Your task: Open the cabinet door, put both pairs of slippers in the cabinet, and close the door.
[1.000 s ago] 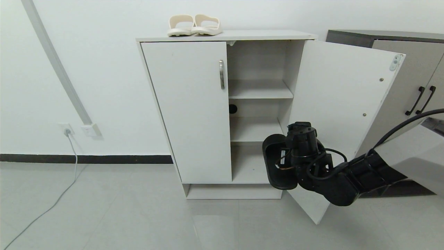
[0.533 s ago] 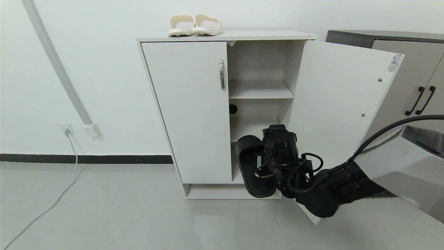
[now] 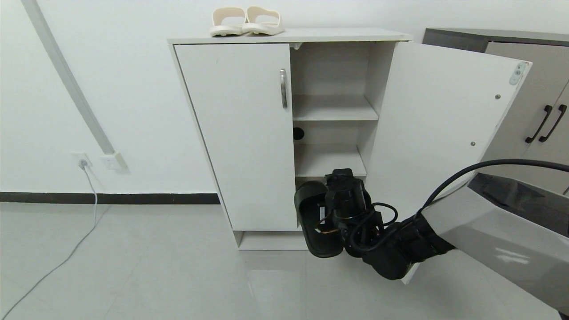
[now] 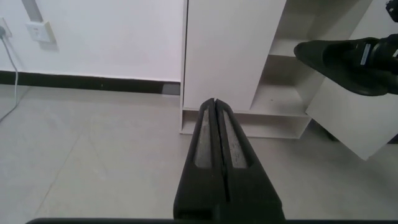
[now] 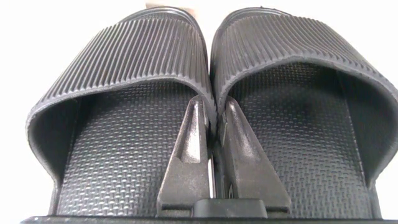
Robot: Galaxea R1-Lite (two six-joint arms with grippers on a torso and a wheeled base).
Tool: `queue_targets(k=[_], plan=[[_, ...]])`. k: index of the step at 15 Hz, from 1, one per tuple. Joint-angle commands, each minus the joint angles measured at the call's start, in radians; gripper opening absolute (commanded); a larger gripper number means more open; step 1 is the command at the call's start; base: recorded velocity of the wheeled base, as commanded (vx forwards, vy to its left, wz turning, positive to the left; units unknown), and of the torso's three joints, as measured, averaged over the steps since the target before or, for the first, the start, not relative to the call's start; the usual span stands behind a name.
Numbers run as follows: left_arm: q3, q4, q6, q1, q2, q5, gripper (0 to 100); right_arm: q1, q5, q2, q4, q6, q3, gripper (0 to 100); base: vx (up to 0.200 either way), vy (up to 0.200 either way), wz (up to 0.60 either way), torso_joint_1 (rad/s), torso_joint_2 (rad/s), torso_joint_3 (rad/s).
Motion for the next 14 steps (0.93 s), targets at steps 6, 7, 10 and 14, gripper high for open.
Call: queue_targets(k=[6,7,10,14], plan=[[-0.001,-0.001,-0.001,0.0,0.001,0.001,0,-0.005,-0.004,0.03,-0.002,0.004,-0.002,0,0.0,0.0,0.0,-0.001,0.0,-0.192],[0.001,-0.001,-0.002,0.0,0.001,0.001,0,-0.007,-0.004,0.03,-0.002,0.004,-0.002,0,0.0,0.0,0.0,0.002,0.01,-0.193],[0.001,-0.001,-0.002,0.0,0.001,0.002,0,-0.021,-0.039,0.027,-0.036,-0.003,-0.014,0,0.0,0.0,0.0,0.009,0.0,-0.141],[0.001,-0.001,-0.002,0.0,0.001,0.002,0,-0.038,-0.079,0.061,-0.318,-0.147,-0.002,0,0.0,0.0,0.0,0.0,0.0,0.0]])
